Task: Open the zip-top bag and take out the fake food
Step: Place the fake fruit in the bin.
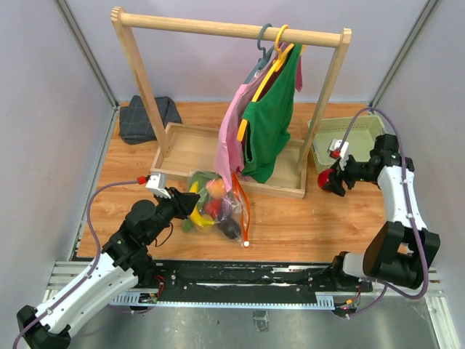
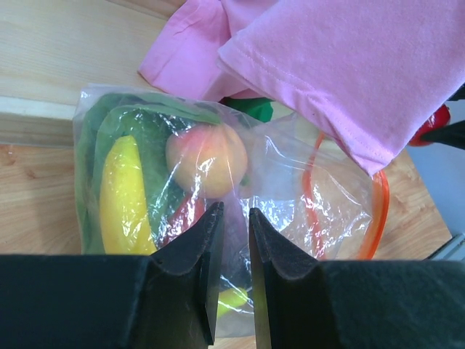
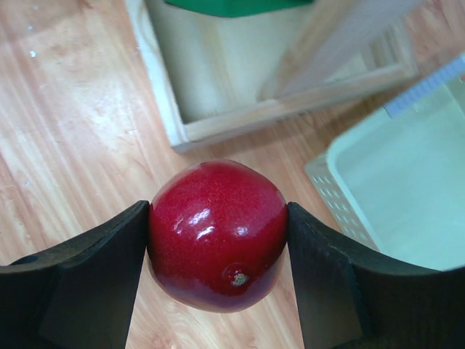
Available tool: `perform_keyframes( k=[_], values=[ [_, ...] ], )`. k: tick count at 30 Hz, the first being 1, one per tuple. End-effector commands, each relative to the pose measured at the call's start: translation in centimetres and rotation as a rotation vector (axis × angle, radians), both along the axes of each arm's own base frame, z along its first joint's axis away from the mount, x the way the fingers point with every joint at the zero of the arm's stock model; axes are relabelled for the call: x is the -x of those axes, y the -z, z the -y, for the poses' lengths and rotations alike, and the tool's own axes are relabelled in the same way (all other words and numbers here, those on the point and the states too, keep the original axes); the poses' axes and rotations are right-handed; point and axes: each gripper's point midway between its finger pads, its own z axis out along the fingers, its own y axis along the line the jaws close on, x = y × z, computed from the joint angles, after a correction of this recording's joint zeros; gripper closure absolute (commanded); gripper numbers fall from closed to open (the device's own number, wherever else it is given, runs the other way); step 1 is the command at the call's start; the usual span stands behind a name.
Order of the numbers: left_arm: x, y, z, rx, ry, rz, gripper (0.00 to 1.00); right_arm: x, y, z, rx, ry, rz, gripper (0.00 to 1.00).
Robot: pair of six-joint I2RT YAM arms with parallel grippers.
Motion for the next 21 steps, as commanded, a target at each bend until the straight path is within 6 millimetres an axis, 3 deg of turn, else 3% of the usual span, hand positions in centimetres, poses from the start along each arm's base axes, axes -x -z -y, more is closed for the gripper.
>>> perform_keyframes(
  k=[1, 13, 21],
  values=[
    [-0.1, -0.9, -0.1, 0.016, -0.007, 0.031, 0.75, -2.3, -1.6, 2.2, -0.060, 0.086, 0.028, 0.81],
    [-0.1, -0.9, -0.4, 0.023, -0.016, 0.040, 0.69, -8.5, -3.4, 6.2, -0.157, 0.341, 0.069, 0.80],
    [0.1, -1.2, -0.5, 0.063, -0.022, 0.058, 0.52, -11.5, -4.5, 7.3, -0.250, 0.459, 0.082, 0.79]
  ],
)
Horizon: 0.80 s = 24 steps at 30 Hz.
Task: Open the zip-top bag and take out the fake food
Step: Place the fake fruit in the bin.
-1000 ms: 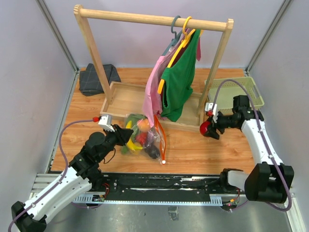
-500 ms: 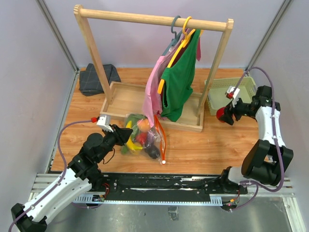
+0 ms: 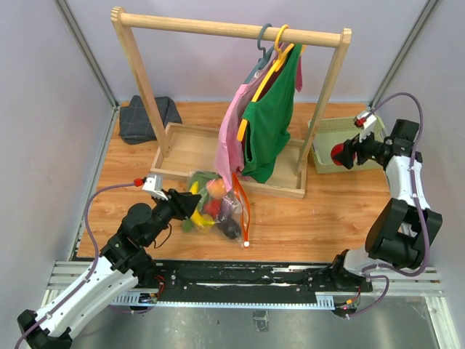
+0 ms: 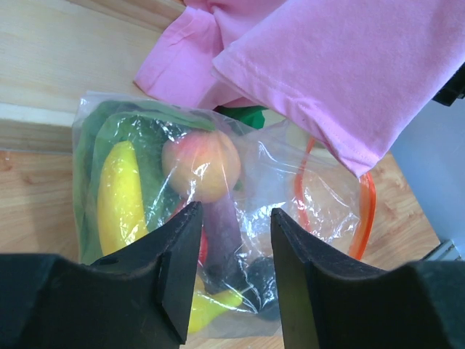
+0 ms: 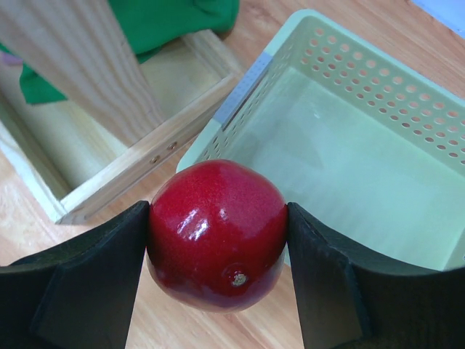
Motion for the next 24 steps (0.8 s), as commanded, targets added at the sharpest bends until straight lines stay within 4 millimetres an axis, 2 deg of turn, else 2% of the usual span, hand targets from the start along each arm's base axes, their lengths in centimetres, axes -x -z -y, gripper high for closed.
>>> perform_keyframes(
  k=[1, 14, 19, 24],
  values=[
    [-0.2, -0.3, -0.2, 0.031, -0.017, 0.023, 0.51, -2.6, -1.8, 1.2, -0.075, 0.094, 0.038, 0.79],
    [-0.1, -0.4, -0.1, 0.049, -0.011, 0.027, 0.45, -6.0, 0.3, 2.6, -0.178, 0.221, -0.024, 0.75],
    [0.0, -0.6, 0.0, 0.059, -0.007, 0.029, 0.45, -7.1, 1.3, 3.0, -0.187, 0.255, -0.053, 0.70],
    [0.1, -0.5, 0.1, 0.065, -0.001, 0.027, 0.45, -8.1, 2.2, 2.8, -0.185, 0.268, -0.078, 0.58]
  ],
)
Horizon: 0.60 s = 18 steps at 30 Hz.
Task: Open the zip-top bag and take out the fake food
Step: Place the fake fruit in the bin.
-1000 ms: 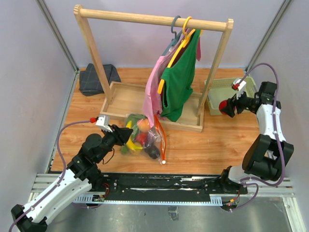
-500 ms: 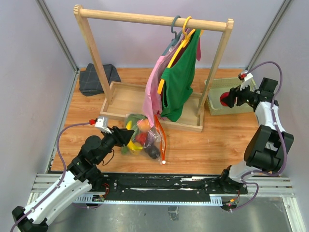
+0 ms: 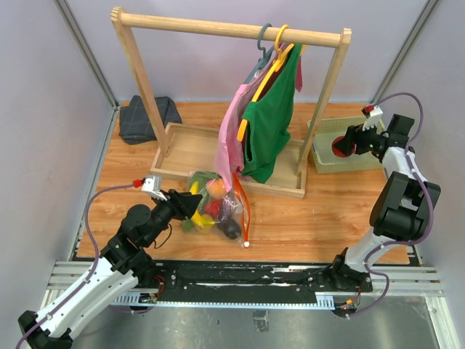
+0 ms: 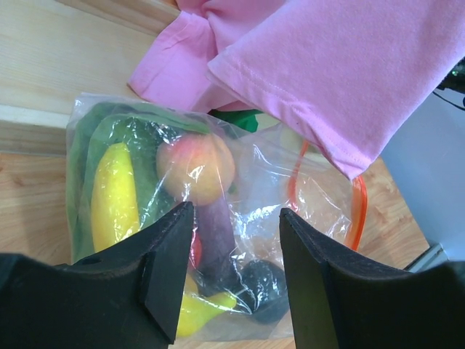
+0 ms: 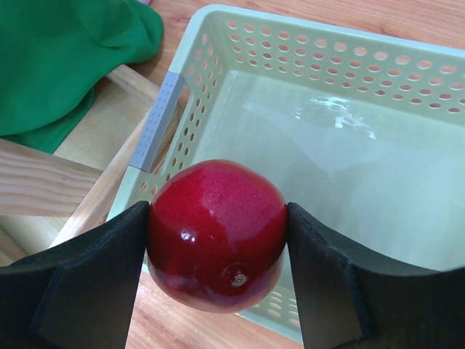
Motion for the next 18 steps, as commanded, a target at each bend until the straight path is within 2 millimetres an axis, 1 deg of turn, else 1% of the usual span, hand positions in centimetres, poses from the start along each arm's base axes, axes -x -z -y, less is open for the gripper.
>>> perform_keyframes(
  k=[1, 5, 8, 10, 12, 15, 18],
  values=[
    [0.0, -0.5, 0.1, 0.031, 0.003, 0.020, 0.45, -1.8, -0.9, 0.1, 0.011, 0.025, 0.022, 0.54],
    [0.1, -0.5, 0.2, 0.037, 0.006, 0.022, 0.44, -2.2, -0.5, -0.2, 0.009, 0.024, 0.009, 0.33],
    [0.2, -0.7, 0.2, 0.047, 0.009, 0.025, 0.36, -2.3, -0.5, -0.1, 0.012, 0.028, 0.005, 0.16],
    [0.3, -0.7, 0.2, 0.054, 0.013, 0.029, 0.32, -2.3, -0.8, -0.1, 0.023, 0.022, 0.008, 0.07],
    [0.4, -0.9, 0.3, 0.064, 0.019, 0.034, 0.28, -2.1, -1.3, -0.1, 0.030, 0.016, 0.012, 0.01],
    [0.6, -1.2, 0.5, 0.084, 0.033, 0.046, 0.22, -1.7, -2.1, -0.2, 0.048, 0.008, 0.025, 0.01],
    [0.8, -1.6, 0.7, 0.114, 0.049, 0.060, 0.16, -0.8, -3.4, -0.4, 0.070, -0.009, 0.040, 0.01]
  ],
)
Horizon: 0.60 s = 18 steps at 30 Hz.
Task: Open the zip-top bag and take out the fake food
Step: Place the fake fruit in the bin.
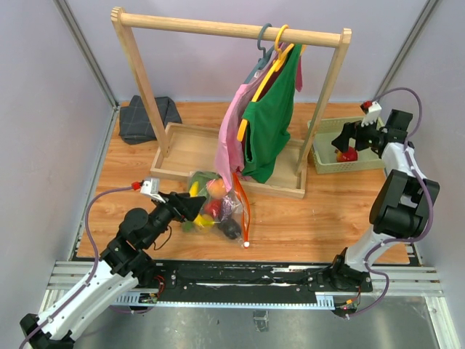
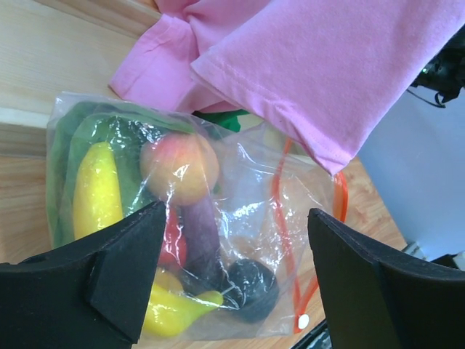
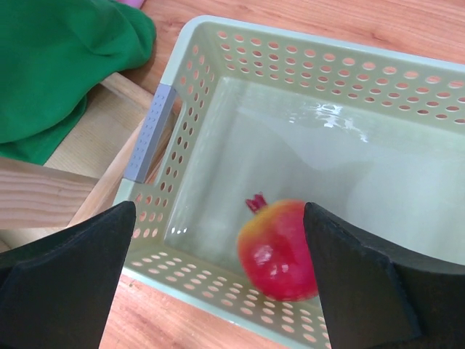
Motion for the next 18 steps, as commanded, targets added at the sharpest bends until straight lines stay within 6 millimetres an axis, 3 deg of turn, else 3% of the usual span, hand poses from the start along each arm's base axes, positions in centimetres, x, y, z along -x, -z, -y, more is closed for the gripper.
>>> perform_keyframes(
  k=[1, 6, 9, 13, 18],
  values=[
    [0.4, -1.4, 0.6, 0.074, 0.034, 0.048, 0.15, 1.1, -3.7, -0.5, 0.063, -0.035, 0.062, 0.01],
    [1.2, -2.2, 1.9, 0.155, 0.116, 0.090, 0.02, 4.1, -6.3, -0.2, 0.114, -0.006, 0.128, 0.02],
    [1.6, -2.8, 2.5, 0.201, 0.153, 0.112, 0.01, 5.7, -6.9, 0.4, -0.062, 0.086, 0.078, 0.02],
    [2.0, -3.9, 3.1, 0.233, 0.199, 0.141, 0.01, 9.2, -7.6, -2.0, -0.331, -0.094, -0.019, 0.01],
    [2.4, -4.5, 3.7, 0.248, 0.235, 0.121, 0.01, 12.4, -7.8, -3.6, -0.288, -0.162, 0.040, 0.02]
  ],
)
